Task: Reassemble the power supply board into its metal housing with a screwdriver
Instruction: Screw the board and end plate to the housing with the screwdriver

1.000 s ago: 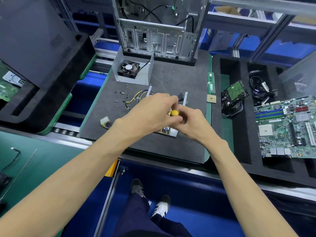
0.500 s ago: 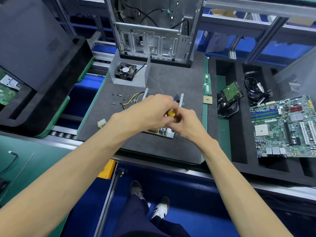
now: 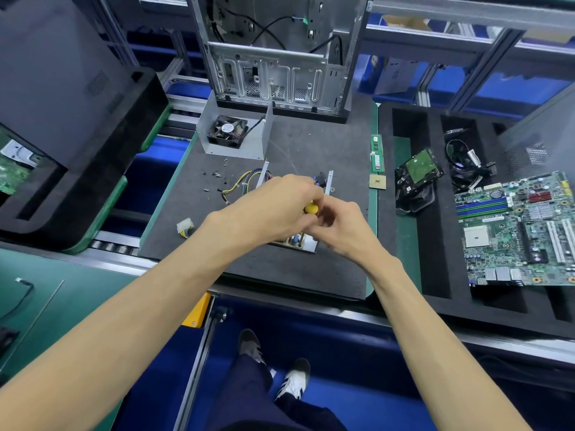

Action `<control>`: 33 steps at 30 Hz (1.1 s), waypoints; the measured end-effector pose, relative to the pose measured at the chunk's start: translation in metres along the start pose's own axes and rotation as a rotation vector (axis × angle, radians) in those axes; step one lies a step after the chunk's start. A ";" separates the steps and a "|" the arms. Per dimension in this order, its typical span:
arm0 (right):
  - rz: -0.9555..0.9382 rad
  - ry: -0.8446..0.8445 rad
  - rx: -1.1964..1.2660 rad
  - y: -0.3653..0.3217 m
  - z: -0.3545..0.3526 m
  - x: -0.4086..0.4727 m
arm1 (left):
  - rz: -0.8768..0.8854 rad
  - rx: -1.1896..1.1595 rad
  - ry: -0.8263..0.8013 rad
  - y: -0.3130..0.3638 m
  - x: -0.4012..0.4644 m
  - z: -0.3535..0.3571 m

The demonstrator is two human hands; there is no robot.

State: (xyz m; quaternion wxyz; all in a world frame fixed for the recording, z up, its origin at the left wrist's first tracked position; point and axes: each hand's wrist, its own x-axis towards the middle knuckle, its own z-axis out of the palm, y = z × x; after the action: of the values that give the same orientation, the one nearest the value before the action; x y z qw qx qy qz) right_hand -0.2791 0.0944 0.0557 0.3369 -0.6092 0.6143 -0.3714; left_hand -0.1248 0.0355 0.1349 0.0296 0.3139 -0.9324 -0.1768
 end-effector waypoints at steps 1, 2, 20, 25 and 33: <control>-0.001 0.034 -0.022 0.000 0.002 0.001 | 0.033 0.005 -0.024 -0.001 0.000 -0.001; 0.002 0.060 -0.047 0.000 0.003 0.001 | 0.056 0.003 -0.042 -0.001 0.001 -0.002; 0.064 -0.065 0.078 -0.003 0.007 0.006 | -0.146 0.037 0.079 -0.003 0.001 0.003; 0.054 0.071 -0.019 0.005 0.013 0.009 | 0.023 0.053 -0.050 -0.001 0.006 -0.003; -0.047 0.002 0.050 0.007 0.003 0.006 | 0.060 0.046 -0.065 -0.009 0.006 -0.004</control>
State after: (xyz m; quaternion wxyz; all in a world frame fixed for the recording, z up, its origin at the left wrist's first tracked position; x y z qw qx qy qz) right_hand -0.2798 0.0879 0.0486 0.3428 -0.6145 0.5906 -0.3950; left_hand -0.1238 0.0244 0.1352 -0.0026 0.2806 -0.9457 -0.1643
